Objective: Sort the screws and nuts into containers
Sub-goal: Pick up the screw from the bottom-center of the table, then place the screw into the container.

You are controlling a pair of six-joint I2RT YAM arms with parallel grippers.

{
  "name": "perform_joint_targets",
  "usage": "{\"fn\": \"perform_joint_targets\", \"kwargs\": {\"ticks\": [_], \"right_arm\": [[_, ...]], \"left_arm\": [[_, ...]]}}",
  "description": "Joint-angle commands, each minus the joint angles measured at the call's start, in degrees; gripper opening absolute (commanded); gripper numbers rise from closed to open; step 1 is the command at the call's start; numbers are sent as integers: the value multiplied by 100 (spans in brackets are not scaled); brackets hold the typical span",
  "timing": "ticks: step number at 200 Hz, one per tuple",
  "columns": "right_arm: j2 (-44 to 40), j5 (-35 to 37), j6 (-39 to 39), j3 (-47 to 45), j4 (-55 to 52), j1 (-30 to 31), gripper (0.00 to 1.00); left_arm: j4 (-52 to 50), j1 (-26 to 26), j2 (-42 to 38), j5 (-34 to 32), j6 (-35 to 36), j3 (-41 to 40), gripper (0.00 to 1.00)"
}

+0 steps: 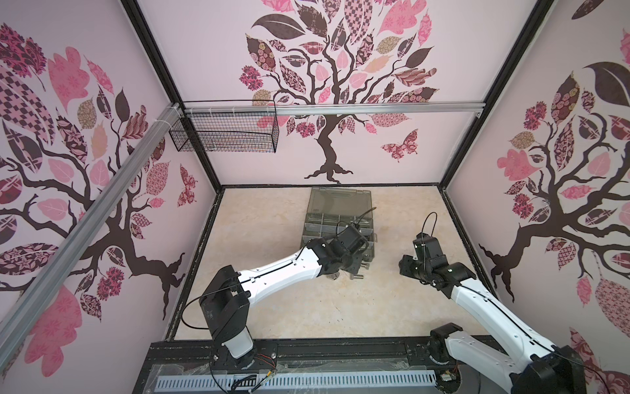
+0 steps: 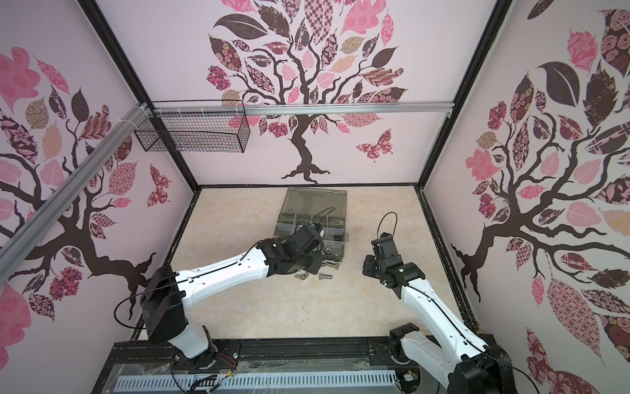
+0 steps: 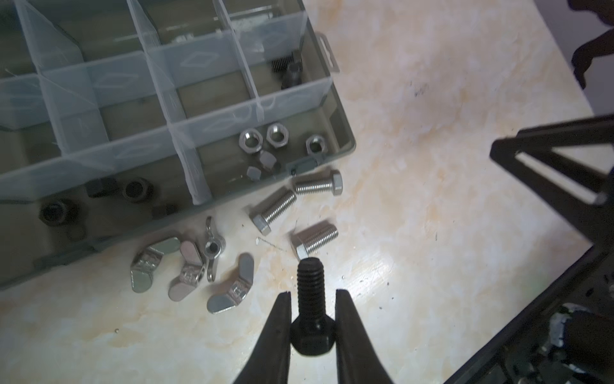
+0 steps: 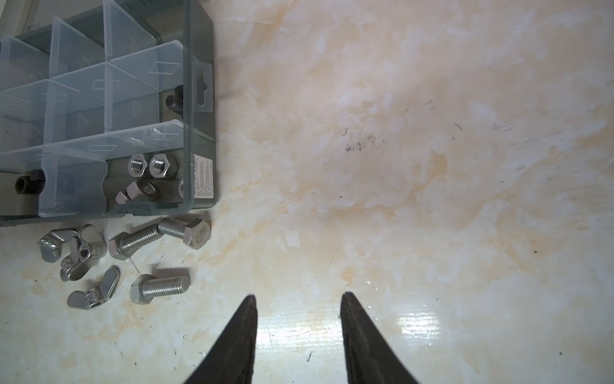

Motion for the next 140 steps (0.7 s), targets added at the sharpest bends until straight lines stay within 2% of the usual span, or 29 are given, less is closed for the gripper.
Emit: {"fn": "perform_joint_targets", "kwargs": {"ticks": [1,67,140], "right_arm": [[40,-32,-26,205,-41,-23,44],[99,-251,-46,147,5,-23,43],[158,-313,-174,161,35,-27,43]], "left_arm": [[39,335,584,202,226,584,22],[-134,612,2159,518,563,2480,22],[177,1011,3033,913,464,3336,22]]}}
